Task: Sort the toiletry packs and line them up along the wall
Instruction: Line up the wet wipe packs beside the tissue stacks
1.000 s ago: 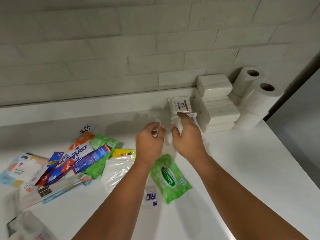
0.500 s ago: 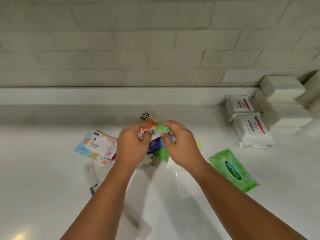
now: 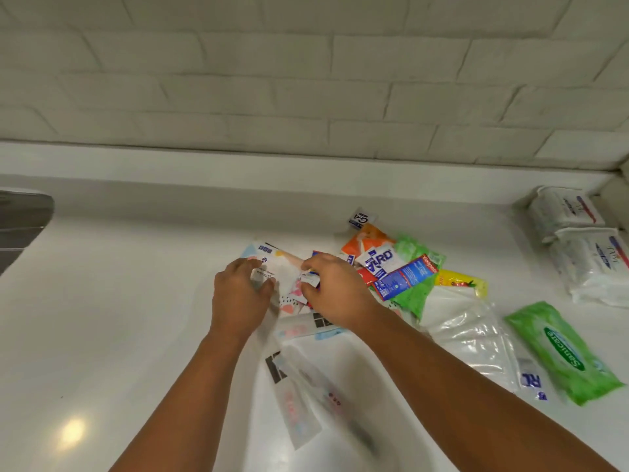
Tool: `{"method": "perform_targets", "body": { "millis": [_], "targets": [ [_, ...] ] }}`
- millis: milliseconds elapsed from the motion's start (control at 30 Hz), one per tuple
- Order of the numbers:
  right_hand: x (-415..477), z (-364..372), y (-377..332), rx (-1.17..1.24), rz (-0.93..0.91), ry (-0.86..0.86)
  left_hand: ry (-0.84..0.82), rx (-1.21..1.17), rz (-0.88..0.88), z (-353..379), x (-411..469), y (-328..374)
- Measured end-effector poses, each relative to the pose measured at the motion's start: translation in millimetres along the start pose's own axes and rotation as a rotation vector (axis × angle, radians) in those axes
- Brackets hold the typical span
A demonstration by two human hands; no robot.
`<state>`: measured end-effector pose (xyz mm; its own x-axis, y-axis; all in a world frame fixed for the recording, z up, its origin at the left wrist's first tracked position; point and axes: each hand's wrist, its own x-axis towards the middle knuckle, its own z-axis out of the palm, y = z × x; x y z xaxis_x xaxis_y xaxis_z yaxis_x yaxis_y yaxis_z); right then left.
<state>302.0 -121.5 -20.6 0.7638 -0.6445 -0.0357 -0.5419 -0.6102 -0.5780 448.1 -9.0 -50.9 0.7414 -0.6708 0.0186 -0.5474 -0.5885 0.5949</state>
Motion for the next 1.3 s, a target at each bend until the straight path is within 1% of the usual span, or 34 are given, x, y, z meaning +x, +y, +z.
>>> {"method": "perform_targets", "body": {
  "millis": [133, 233, 333, 467, 567, 700, 767, 800, 867, 1000, 1100, 1200, 1300],
  "targets": [
    [12, 16, -6, -0.088, 0.005, -0.073, -0.039, 0.078, -0.072, 9, 10, -26],
    [21, 26, -8, -0.14, 0.018, -0.127, -0.035, 0.12, -0.099, 11, 19, -29],
    [26, 33, -8, -0.178, 0.015, -0.127, -0.032, 0.066, -0.135, 8, 31, -28],
    [27, 37, -4, -0.135, 0.028, -0.104, -0.039, -0.181, -0.283, 6, 40, -28],
    [25, 39, -1, -0.064, 0.041, -0.068, -0.016, -0.359, -0.309, 8, 41, -26],
    [21, 41, -1, 0.066, 0.051, -0.006, 0.048, -0.639, -0.405, 3, 45, -24],
    [18, 41, -2, 0.144, 0.053, 0.012, 0.073, -0.771, -0.416, -3, 48, -17],
    [17, 42, -1, 0.184, 0.052, 0.021, 0.094, -0.798, -0.404, -7, 49, -13],
    [14, 40, -1, 0.25, 0.063, 0.033, 0.147, -0.774, -0.343, -14, 49, -4],
    [13, 28, 0, 0.308, 0.108, 0.048, 0.25, -0.642, -0.145, -34, 41, 21],
    [15, 11, 2, 0.409, 0.133, 0.087, 0.263, -0.618, -0.013, -46, 31, 44],
    [18, -11, 6, 0.543, 0.117, 0.15, 0.256, -0.674, 0.066, -53, 26, 65],
    [19, -37, 14, 0.676, 0.103, 0.195, 0.195, -0.842, 0.112, -56, 24, 90]
  ]
}}
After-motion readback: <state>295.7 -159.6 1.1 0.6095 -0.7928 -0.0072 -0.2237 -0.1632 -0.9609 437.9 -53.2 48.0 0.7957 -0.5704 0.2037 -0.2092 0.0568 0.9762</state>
